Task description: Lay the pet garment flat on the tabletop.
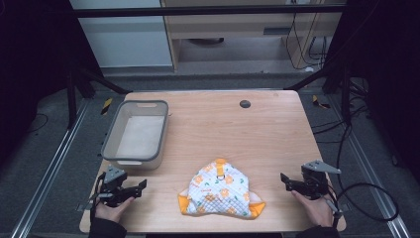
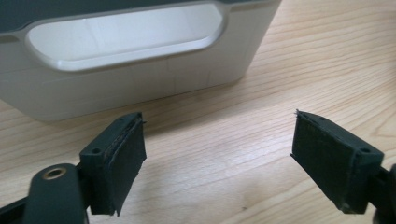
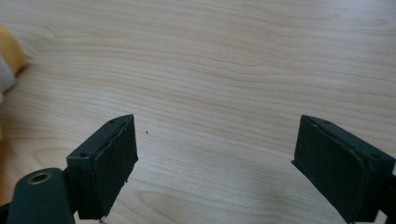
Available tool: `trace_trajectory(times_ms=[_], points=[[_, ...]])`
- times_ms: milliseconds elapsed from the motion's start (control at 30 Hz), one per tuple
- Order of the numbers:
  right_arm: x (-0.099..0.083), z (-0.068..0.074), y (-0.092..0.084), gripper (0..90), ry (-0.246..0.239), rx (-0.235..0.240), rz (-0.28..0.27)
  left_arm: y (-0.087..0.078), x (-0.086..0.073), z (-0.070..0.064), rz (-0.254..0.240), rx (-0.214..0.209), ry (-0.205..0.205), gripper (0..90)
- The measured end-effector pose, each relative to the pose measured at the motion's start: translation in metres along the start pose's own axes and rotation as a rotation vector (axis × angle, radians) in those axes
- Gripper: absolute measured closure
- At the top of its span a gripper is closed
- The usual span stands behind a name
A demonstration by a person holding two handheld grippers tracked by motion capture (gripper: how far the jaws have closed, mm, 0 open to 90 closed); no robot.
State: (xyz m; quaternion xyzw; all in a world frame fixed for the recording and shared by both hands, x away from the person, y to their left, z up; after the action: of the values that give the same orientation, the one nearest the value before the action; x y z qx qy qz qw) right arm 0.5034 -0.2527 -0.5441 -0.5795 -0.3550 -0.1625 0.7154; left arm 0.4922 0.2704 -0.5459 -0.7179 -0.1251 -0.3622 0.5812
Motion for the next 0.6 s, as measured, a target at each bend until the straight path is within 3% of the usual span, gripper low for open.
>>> trace_trajectory(times_ms=[300, 600], points=[[0.004, 0.016, -0.008, 15.9, -0.024, 0.022, -0.048, -0.017, 0.008, -0.012, -0.077, -0.049, -0.041, 23.0], [0.017, 0.033, -0.018, 16.8, -0.058, 0.055, -0.110, -0.025, 0.016, -0.025, -0.100, -0.095, -0.034, 25.9]])
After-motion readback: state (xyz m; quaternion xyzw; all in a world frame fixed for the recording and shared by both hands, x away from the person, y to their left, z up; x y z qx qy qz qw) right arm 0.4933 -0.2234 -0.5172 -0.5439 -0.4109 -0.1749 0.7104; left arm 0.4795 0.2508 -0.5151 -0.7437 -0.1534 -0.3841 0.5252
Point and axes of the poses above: each handheld gripper's, and its own axes: y roughly forward along the jaws, x roughly out of its top, z roughly to its left, the point moved 10 cm from there along y, roughly forward along the jaws, and after that the axes turned 9 degrees about z, right-handed, at the moved point
